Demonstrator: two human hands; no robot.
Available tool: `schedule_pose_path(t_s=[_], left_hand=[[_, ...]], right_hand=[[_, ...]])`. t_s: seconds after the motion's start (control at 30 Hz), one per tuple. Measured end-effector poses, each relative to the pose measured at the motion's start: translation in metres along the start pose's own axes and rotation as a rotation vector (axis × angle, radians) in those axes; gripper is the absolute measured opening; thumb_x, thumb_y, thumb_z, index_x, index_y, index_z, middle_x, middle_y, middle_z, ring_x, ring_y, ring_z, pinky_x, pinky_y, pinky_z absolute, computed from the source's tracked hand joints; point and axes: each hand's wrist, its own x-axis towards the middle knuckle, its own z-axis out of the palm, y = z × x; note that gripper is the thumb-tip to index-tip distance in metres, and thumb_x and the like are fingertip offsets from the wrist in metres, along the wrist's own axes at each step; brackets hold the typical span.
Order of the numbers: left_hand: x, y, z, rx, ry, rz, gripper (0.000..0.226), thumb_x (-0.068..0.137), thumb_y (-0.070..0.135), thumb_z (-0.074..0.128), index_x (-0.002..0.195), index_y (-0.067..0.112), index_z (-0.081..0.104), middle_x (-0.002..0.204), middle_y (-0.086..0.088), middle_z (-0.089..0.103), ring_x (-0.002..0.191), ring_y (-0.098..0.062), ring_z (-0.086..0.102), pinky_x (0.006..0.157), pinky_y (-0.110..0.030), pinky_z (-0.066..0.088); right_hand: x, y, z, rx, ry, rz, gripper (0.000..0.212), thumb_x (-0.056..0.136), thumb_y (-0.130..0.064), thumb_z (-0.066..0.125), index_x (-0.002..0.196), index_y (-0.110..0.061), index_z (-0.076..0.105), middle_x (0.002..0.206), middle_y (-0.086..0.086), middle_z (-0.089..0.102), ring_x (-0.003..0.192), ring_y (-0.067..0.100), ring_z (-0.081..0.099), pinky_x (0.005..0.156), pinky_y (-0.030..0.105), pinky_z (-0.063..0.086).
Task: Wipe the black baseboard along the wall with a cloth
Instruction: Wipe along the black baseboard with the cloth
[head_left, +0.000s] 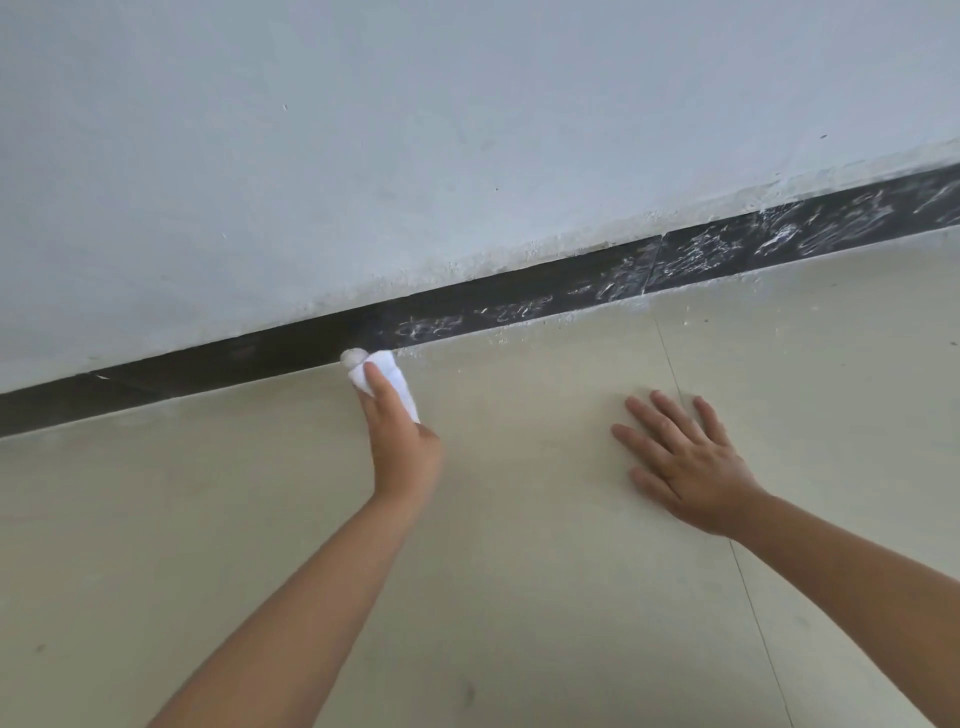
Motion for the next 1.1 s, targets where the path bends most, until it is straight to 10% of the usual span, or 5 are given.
schedule_pose_path(t_s=[0.13, 0.3, 0.6, 0.87, 1.1], left_hand=[[0.025, -0.009, -0.009, -0.138, 0.15, -0.168, 0.065, 0.088, -0.01, 0.026, 0.142, 0.01, -0.001, 0.153, -0.008, -0.007, 0.14, -0.018, 0.009, 0.109, -0.024, 0.015], [0.043, 0.023, 0.019, -0.147, 0.07, -0.069, 0.069, 0.083, -0.017, 0.028, 0.141, 0.0, -0.005, 0.15, -0.016, -0.015, 0.128, 0.007, -0.004, 0.086, 0.012, -0.002], [0.008, 0.101, 0.085, -0.142, -0.382, 0.277, 0.075, 0.078, -0.017, 0.035, 0.141, 0.002, -0.001, 0.148, -0.021, -0.019, 0.14, -0.031, -0.005, 0.098, -0.02, 0.018], [0.004, 0.048, 0.041, -0.082, -0.094, 0.253, 0.077, 0.073, -0.023, 0.035, 0.134, 0.011, 0.002, 0.148, -0.027, -0.007, 0.139, -0.039, 0.006, 0.087, 0.009, 0.006], [0.035, -0.03, -0.018, 0.129, 0.195, -0.2, 0.076, 0.082, -0.014, 0.036, 0.143, 0.005, -0.005, 0.152, -0.016, -0.01, 0.138, -0.028, 0.016, 0.096, -0.028, 0.028]], right_hand=[[0.0, -0.004, 0.003, 0.024, 0.08, 0.031, 0.078, 0.096, -0.046, -0.002, 0.106, -0.016, 0.069, 0.117, 0.012, 0.064, 0.105, 0.037, 0.06, 0.086, 0.06, 0.04], [-0.002, -0.004, 0.003, -0.006, 0.15, 0.028, 0.077, 0.097, -0.045, 0.0, 0.106, -0.016, 0.07, 0.118, 0.012, 0.063, 0.109, 0.036, 0.058, 0.109, 0.035, 0.004], [0.001, -0.002, 0.01, -0.007, 0.182, 0.025, 0.075, 0.096, -0.046, 0.0, 0.107, -0.016, 0.069, 0.119, 0.012, 0.063, 0.112, 0.034, 0.056, 0.104, 0.038, 0.005], [0.002, 0.001, 0.015, -0.008, 0.284, -0.003, 0.075, 0.096, -0.046, 0.001, 0.109, -0.016, 0.068, 0.121, 0.012, 0.062, 0.12, 0.027, 0.038, 0.104, 0.04, 0.005], [0.002, 0.001, 0.018, -0.018, 0.298, -0.002, 0.075, 0.096, -0.047, 0.0, 0.109, -0.017, 0.068, 0.121, 0.011, 0.062, 0.118, 0.028, 0.045, 0.105, 0.04, 0.006]])
